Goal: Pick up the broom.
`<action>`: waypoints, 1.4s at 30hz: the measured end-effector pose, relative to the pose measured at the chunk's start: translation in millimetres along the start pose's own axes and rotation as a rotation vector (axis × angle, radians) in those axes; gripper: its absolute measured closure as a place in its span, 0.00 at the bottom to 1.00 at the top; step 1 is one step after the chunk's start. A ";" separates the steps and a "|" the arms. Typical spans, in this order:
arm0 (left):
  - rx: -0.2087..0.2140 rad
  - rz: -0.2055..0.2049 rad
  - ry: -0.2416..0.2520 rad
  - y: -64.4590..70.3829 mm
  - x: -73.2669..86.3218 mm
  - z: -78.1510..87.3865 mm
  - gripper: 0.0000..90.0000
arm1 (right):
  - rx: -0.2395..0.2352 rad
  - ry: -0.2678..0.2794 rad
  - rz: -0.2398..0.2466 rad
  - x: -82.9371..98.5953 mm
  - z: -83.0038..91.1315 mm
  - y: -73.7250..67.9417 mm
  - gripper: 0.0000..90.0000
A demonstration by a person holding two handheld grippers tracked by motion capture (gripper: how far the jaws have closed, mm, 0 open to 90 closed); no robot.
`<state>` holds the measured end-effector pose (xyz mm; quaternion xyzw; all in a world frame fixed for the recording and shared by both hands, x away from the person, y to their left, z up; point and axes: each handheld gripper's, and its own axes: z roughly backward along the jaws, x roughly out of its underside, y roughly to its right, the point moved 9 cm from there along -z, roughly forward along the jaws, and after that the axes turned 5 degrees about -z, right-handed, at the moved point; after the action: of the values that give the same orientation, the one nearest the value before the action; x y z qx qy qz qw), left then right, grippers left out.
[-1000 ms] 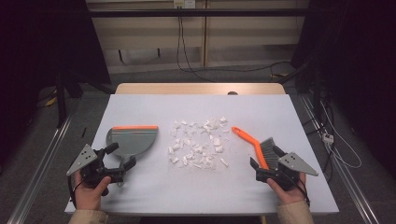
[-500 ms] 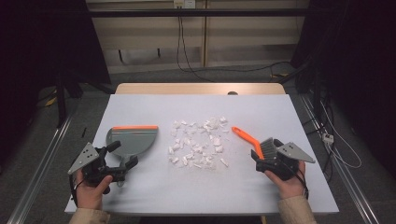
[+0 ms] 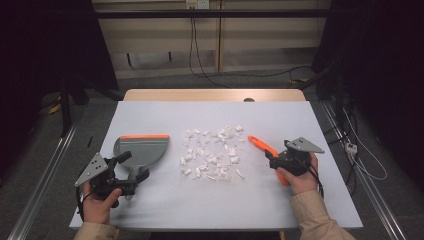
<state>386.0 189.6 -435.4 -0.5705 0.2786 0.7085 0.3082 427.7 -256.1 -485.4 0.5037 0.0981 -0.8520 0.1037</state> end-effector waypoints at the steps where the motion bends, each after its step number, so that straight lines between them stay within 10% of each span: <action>1: 0.001 0.000 0.001 0.0 0.1 -0.2 0.05 | 0.000 -0.015 -0.004 0.6 -2.5 1.8 0.26; 18: 0.008 -0.007 0.002 0.1 1.4 -1.7 0.05 | -0.010 -0.275 0.038 19.3 -37.7 7.6 0.58; 31: 0.000 -0.010 0.002 -1.7 1.7 -0.3 0.05 | 0.015 -0.276 -0.004 14.6 -36.1 25.0 0.76; 42: 0.005 -0.001 0.007 -0.6 1.6 -1.9 0.05 | 0.019 -0.297 -0.024 6.0 -40.1 25.0 0.71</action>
<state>387.4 188.8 -437.4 -0.5725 0.2811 0.7055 0.3089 465.3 -269.7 -511.2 0.3720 0.0797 -0.9191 0.1022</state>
